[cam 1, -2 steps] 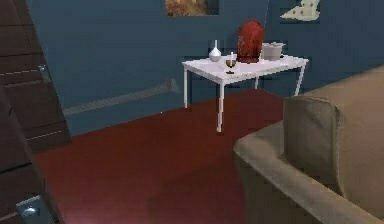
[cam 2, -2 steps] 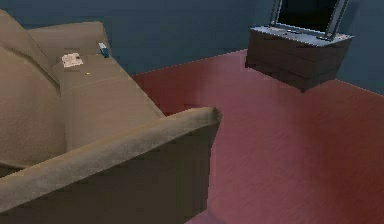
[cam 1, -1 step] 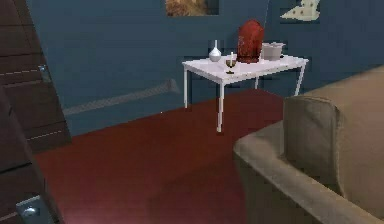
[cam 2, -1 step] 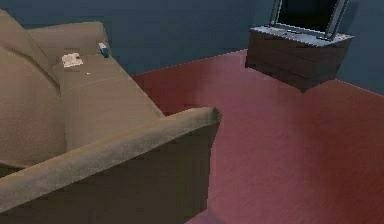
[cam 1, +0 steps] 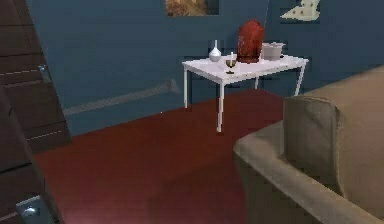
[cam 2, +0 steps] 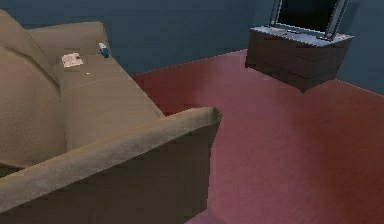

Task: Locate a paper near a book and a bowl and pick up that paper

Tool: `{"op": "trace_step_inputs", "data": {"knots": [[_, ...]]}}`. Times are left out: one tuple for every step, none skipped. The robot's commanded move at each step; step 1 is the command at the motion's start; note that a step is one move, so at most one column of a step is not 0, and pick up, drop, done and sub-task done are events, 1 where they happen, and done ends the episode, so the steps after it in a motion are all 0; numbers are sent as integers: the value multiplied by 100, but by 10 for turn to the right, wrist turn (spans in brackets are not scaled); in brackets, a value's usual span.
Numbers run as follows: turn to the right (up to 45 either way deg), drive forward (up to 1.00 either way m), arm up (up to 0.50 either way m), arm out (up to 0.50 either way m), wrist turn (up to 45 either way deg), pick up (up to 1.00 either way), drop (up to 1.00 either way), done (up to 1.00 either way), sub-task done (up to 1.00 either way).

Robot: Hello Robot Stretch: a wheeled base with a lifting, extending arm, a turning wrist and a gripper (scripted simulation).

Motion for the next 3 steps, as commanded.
{"op": "trace_step_inputs", "data": {"knots": [[-180,0,0,0,0,0,0,0,0],[0,60,0,0,0,0,0,0,0],[-120,0,0,0,0,0,0,0,0]]}}
